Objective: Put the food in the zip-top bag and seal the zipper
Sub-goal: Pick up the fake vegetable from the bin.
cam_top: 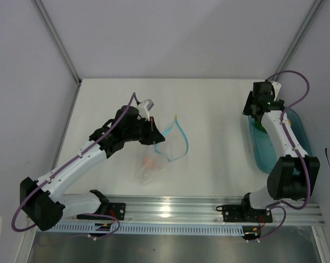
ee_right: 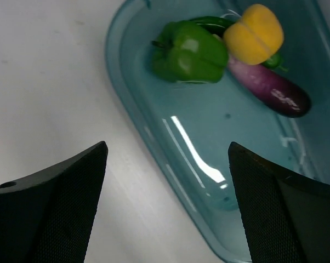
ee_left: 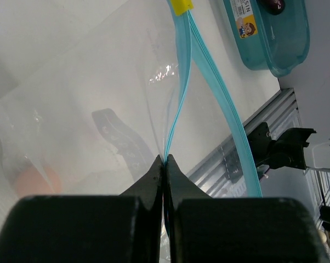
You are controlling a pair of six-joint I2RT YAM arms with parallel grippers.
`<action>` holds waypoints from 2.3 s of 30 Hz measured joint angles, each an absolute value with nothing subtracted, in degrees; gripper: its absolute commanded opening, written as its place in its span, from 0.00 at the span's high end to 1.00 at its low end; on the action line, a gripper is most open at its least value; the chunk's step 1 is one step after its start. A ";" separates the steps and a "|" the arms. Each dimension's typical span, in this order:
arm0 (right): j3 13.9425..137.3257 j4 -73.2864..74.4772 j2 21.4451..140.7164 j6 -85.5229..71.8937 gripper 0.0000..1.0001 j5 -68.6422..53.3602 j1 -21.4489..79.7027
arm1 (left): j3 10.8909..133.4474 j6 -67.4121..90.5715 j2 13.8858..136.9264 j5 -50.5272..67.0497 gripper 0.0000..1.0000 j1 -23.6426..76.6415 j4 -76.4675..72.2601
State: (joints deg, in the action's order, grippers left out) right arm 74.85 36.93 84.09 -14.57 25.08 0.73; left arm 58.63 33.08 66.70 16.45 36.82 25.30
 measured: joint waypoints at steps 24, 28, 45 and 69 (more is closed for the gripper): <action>70.48 27.92 107.20 -4.56 0.03 47.75 -13.98 | 58.63 32.95 70.02 18.50 0.99 36.84 24.47; 70.81 27.29 109.43 -5.50 0.03 48.82 -13.98 | 58.13 32.93 70.17 18.68 0.99 36.84 23.81; 73.60 25.74 113.80 -5.72 0.02 49.43 -17.76 | 57.32 32.95 72.53 21.32 0.99 36.84 21.93; 71.26 22.17 111.13 -5.30 0.06 39.38 -14.83 | 57.34 33.01 73.97 22.81 0.99 36.84 21.87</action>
State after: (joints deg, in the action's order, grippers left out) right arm 71.26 22.17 111.13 -5.30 39.38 -14.83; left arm 57.34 33.01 73.97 22.81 36.84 21.87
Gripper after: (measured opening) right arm 0.927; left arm 0.006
